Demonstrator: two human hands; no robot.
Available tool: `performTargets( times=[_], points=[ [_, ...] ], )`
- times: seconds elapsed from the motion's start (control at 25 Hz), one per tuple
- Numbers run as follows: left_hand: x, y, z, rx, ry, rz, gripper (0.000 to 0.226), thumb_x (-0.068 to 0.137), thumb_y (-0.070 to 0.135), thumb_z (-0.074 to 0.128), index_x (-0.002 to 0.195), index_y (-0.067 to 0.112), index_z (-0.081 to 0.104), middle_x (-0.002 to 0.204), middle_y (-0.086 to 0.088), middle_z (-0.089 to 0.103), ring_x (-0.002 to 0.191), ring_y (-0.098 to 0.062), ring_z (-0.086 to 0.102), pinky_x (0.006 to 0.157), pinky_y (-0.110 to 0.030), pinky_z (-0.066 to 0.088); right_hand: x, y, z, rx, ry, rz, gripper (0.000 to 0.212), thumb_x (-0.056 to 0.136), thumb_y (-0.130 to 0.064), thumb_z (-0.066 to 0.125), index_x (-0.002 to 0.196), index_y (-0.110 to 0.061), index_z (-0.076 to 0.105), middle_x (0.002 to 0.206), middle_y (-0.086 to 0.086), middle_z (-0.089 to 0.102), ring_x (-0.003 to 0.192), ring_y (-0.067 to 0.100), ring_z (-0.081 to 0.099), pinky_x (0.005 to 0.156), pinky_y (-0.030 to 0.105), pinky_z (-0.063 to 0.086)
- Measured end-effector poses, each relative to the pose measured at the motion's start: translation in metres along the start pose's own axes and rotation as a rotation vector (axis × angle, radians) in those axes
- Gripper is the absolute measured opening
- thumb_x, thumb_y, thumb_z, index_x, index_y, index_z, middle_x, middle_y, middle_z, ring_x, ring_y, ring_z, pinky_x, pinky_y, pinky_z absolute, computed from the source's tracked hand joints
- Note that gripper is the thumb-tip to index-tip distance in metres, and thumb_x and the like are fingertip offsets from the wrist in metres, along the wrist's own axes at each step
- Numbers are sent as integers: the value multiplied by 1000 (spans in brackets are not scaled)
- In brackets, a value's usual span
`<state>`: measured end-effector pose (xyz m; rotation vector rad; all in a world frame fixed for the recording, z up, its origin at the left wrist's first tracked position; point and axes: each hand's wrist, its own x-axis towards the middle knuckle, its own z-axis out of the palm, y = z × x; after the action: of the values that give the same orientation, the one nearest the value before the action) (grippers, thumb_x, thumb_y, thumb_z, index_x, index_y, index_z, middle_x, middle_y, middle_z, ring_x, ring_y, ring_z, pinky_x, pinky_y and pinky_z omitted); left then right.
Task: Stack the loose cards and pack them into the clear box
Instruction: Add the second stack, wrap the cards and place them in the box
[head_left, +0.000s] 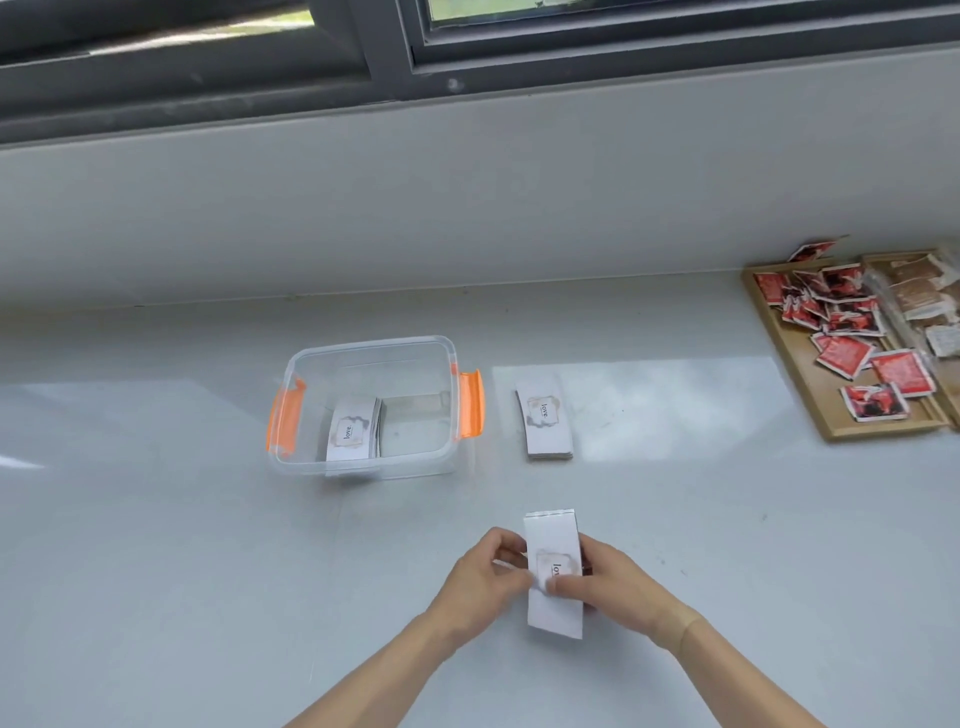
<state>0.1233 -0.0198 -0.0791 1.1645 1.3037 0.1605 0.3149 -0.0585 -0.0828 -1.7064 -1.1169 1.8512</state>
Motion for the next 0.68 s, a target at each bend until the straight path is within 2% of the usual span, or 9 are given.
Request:
performTargets(
  times=[0.16,0.32,0.44,0.48,0.56,0.64,0.68],
  points=[
    [13,9,0,-117,17,-7,27,74,19,66,100,19,59,90,-5,68,79,-16,66,78,-38,57,8,-11,-11,51,13,8,36,74,-27,71,109,-32,63,105,-5,72,94,12,69,69,33,60],
    [31,34,0,-227,179,5,19,87,5,61,102,16,59,100,-19,71,80,-19,69,75,-37,59,22,-29,-26,164,229,-40,33,80,-16,73,109,-28,62,104,5,65,81,18,70,57,25,56],
    [55,56,3,-281,323,9,19,88,8,60,102,22,61,98,-13,71,87,-27,70,78,-44,57,40,-46,-36,186,354,-92,35,82,-12,70,112,-29,63,104,2,66,75,15,69,55,25,56],
    [63,62,4,-291,370,17,19,88,10,60,100,25,61,97,-9,71,88,-26,69,78,-43,56,47,-51,-39,172,400,-103,35,82,-14,71,113,-28,64,104,0,67,76,16,69,58,30,58],
    [78,74,7,-315,444,45,20,88,13,62,97,30,61,95,2,69,86,-13,67,71,-26,52,61,-60,-44,117,502,-112,35,82,-19,71,115,-28,64,104,-5,67,79,19,68,71,40,59],
    [89,83,10,-328,489,73,20,86,15,65,98,31,61,93,12,68,80,1,65,65,-11,45,73,-68,-49,83,576,-120,35,81,-21,70,115,-28,64,106,-6,67,81,15,68,79,40,56],
    [98,86,12,-328,510,73,22,85,15,66,100,30,61,93,14,68,79,3,65,64,-11,45,82,-70,-52,73,593,-120,35,81,-20,70,115,-28,64,107,-6,68,82,11,67,79,37,55]
  ],
)
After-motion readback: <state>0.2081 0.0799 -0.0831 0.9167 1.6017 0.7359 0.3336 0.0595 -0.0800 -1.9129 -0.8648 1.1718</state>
